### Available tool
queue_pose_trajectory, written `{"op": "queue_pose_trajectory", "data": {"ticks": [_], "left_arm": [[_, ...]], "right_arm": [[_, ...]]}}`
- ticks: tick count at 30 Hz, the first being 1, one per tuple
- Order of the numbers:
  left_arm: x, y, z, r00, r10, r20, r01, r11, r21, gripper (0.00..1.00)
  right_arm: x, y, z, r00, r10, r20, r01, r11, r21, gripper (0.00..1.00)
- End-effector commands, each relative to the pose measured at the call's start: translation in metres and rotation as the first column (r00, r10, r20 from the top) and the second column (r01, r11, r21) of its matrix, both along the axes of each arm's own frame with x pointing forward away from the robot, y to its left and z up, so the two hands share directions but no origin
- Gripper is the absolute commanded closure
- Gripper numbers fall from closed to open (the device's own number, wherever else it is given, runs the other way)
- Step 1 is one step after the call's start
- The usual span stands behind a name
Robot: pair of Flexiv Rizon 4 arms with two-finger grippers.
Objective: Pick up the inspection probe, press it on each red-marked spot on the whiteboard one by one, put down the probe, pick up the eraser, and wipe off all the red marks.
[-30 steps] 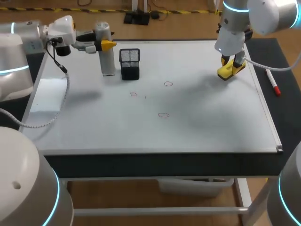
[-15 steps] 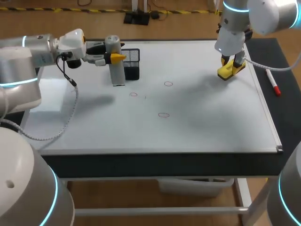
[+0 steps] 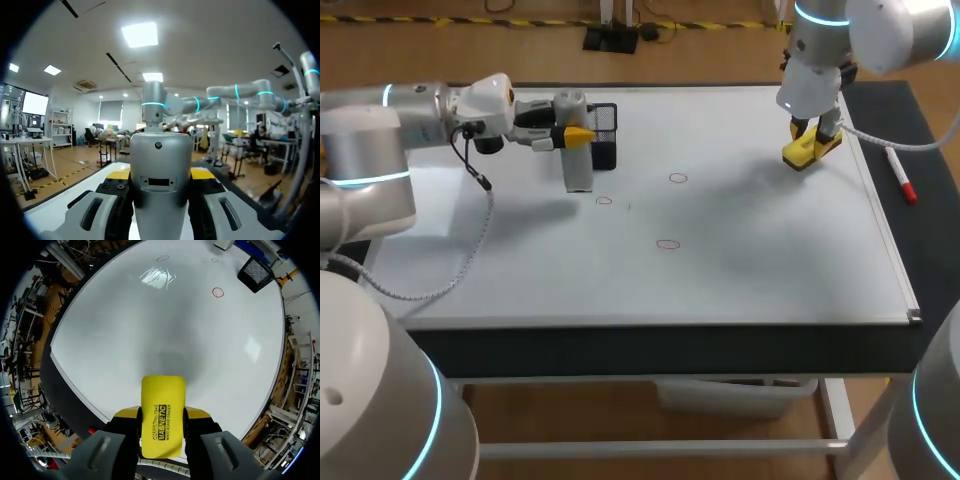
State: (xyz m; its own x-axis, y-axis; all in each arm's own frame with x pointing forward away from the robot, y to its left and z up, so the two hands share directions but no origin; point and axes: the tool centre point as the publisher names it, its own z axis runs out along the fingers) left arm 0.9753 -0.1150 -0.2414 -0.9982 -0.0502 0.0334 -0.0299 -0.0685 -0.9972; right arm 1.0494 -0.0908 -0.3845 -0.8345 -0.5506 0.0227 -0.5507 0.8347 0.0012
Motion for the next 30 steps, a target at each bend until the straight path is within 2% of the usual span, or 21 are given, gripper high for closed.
{"op": "queue_pose_trajectory", "data": {"ticks": [1,16,20,30], "left_arm": [[0.003,-0.003,-0.006,1.000,-0.015,0.003,0.015,1.000,-0.007,1.00],[0.002,-0.018,-0.020,0.999,-0.050,0.013,0.051,0.999,-0.015,1.00],[0.002,-0.023,-0.025,0.998,-0.063,0.022,0.063,0.998,0.006,1.00],[0.005,-0.029,-0.027,0.996,-0.072,0.050,0.072,0.997,0.008,1.00]], "right_arm": [[0.002,0.000,0.001,1.000,0.001,-0.004,-0.001,1.000,-0.006,1.00],[0.002,0.000,0.001,1.000,0.001,-0.004,-0.001,1.000,-0.006,1.00],[0.002,0.000,0.001,1.000,0.001,-0.004,-0.001,1.000,-0.006,1.00],[0.002,0.000,0.001,1.000,0.001,-0.004,-0.001,1.000,-0.006,1.00]]}}
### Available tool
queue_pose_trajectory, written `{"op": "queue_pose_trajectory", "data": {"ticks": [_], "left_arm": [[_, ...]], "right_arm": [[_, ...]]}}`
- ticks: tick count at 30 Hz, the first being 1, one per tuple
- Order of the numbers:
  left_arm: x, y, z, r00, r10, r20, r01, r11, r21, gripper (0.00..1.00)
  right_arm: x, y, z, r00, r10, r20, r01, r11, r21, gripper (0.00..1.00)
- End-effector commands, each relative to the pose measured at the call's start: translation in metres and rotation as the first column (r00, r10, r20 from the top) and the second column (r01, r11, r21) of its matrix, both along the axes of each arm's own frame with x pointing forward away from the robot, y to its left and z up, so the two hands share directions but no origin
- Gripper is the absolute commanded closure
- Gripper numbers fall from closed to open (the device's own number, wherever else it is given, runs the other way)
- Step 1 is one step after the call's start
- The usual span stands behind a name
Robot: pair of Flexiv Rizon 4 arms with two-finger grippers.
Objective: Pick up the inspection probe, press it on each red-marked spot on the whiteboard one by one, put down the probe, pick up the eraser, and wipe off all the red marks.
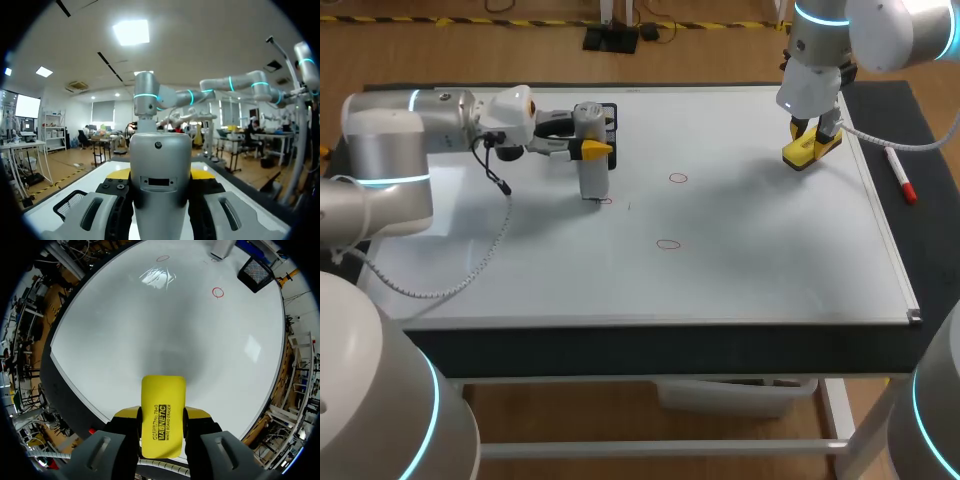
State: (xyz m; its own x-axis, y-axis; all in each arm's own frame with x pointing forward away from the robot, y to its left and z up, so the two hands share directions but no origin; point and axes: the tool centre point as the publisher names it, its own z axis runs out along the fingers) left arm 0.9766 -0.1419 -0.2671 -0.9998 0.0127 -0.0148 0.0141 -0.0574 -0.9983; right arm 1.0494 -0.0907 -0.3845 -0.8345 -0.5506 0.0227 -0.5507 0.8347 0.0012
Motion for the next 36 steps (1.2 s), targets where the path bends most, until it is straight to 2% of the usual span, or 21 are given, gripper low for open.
{"op": "queue_pose_trajectory", "data": {"ticks": [1,36], "left_arm": [[0.004,-0.002,-0.002,1.000,-0.010,0.004,0.010,1.000,-0.005,1.00],[0.008,-0.011,-0.013,1.000,-0.019,0.001,0.019,1.000,-0.005,1.00]], "right_arm": [[0.002,0.000,0.001,1.000,0.001,-0.004,-0.001,1.000,-0.006,1.00],[0.002,0.000,0.001,1.000,0.001,-0.004,-0.001,1.000,-0.006,1.00]]}}
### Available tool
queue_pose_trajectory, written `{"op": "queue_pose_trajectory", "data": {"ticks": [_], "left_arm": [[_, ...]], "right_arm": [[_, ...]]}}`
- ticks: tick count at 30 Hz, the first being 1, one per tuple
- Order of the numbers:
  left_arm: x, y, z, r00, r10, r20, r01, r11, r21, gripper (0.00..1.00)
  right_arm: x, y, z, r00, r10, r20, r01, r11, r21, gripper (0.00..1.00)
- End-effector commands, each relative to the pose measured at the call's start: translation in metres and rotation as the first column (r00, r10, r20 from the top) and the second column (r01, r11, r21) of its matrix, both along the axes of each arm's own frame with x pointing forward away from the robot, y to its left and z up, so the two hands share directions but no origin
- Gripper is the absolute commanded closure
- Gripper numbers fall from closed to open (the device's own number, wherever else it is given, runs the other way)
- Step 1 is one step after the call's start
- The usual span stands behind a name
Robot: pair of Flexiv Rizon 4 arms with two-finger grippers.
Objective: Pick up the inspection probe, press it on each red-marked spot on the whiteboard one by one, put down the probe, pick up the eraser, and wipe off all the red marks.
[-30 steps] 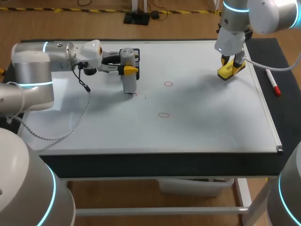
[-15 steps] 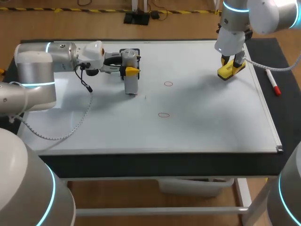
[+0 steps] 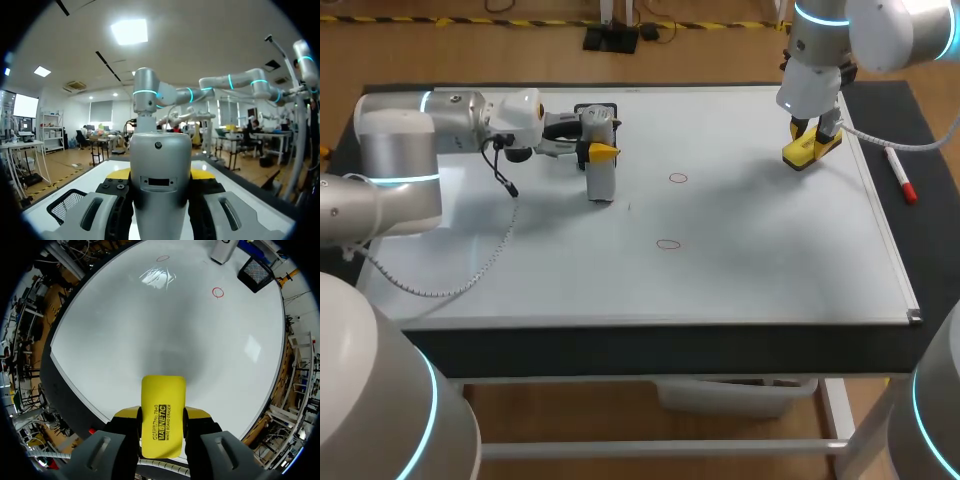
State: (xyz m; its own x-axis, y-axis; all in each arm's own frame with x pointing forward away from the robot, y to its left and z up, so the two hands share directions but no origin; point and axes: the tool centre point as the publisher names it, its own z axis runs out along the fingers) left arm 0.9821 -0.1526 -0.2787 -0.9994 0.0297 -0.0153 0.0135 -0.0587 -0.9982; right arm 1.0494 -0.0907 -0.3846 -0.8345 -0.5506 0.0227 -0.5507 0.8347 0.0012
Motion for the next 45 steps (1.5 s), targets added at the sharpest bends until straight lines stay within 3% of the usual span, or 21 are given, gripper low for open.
{"op": "queue_pose_trajectory", "data": {"ticks": [1,35,45], "left_arm": [[0.002,0.000,-0.002,1.000,-0.001,0.001,0.001,1.000,-0.003,1.00],[-0.002,0.001,-0.005,1.000,0.001,0.001,-0.001,1.000,0.007,1.00],[-0.001,0.005,0.011,1.000,0.026,0.014,-0.026,1.000,-0.003,1.00]], "right_arm": [[0.002,0.000,0.001,1.000,0.001,-0.004,-0.001,1.000,-0.006,1.00],[0.002,0.000,0.001,1.000,0.001,-0.004,-0.001,1.000,-0.006,1.00],[0.002,0.000,0.001,1.000,0.001,-0.004,-0.001,1.000,-0.006,1.00]]}}
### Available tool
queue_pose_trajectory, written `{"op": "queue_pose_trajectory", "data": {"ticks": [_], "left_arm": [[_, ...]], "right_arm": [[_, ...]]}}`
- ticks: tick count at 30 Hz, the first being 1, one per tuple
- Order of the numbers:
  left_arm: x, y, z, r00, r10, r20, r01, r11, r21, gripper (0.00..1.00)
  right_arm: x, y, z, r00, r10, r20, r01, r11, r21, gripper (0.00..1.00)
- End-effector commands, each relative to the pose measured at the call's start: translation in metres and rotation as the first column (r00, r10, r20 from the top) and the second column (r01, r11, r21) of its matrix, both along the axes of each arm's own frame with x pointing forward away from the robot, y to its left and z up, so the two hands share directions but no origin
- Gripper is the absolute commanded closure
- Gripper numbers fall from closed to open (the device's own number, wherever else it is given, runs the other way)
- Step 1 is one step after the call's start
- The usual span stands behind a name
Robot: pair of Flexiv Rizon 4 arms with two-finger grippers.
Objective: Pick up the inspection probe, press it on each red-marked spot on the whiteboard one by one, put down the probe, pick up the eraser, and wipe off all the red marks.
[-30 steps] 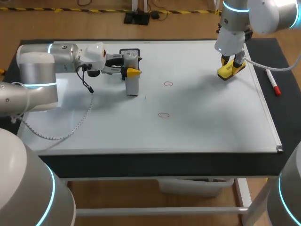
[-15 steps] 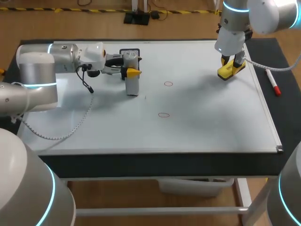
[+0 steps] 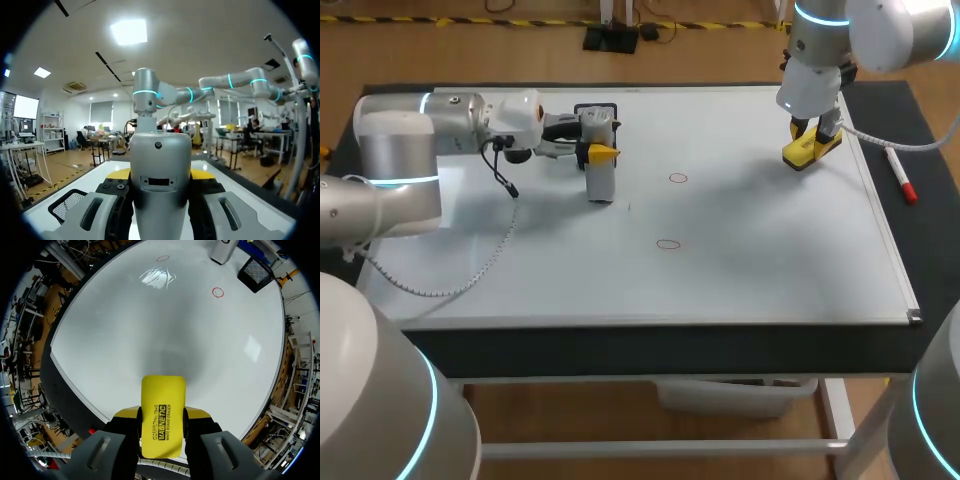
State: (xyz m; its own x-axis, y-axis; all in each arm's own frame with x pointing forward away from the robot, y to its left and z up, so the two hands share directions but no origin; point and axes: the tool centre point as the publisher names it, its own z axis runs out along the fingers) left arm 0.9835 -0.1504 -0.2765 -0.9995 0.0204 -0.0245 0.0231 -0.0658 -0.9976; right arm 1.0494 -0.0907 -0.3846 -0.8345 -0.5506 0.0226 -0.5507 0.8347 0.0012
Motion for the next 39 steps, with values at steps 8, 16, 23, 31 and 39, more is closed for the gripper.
{"op": "queue_pose_trajectory", "data": {"ticks": [8,16,23,31,39], "left_arm": [[0.001,0.010,0.025,0.999,0.038,0.009,-0.038,0.999,-0.022,1.00],[0.010,0.029,0.033,0.996,0.088,-0.012,-0.089,0.995,-0.039,1.00],[0.026,0.058,0.042,0.988,0.153,-0.004,-0.153,0.988,-0.038,1.00],[0.043,0.096,0.046,0.976,0.216,0.008,-0.216,0.976,-0.015,1.00],[0.059,0.136,0.047,0.948,0.317,0.021,-0.317,0.948,0.010,1.00]], "right_arm": [[0.002,0.000,0.001,1.000,0.001,-0.004,-0.001,1.000,-0.006,1.00],[0.002,0.000,0.001,1.000,0.001,-0.004,-0.001,1.000,-0.006,1.00],[0.002,0.000,0.001,1.000,0.001,-0.004,-0.001,1.000,-0.006,1.00],[0.002,0.000,0.001,1.000,0.001,-0.004,-0.001,1.000,-0.006,1.00],[0.002,0.000,0.001,1.000,0.001,-0.004,-0.001,1.000,-0.006,1.00]]}}
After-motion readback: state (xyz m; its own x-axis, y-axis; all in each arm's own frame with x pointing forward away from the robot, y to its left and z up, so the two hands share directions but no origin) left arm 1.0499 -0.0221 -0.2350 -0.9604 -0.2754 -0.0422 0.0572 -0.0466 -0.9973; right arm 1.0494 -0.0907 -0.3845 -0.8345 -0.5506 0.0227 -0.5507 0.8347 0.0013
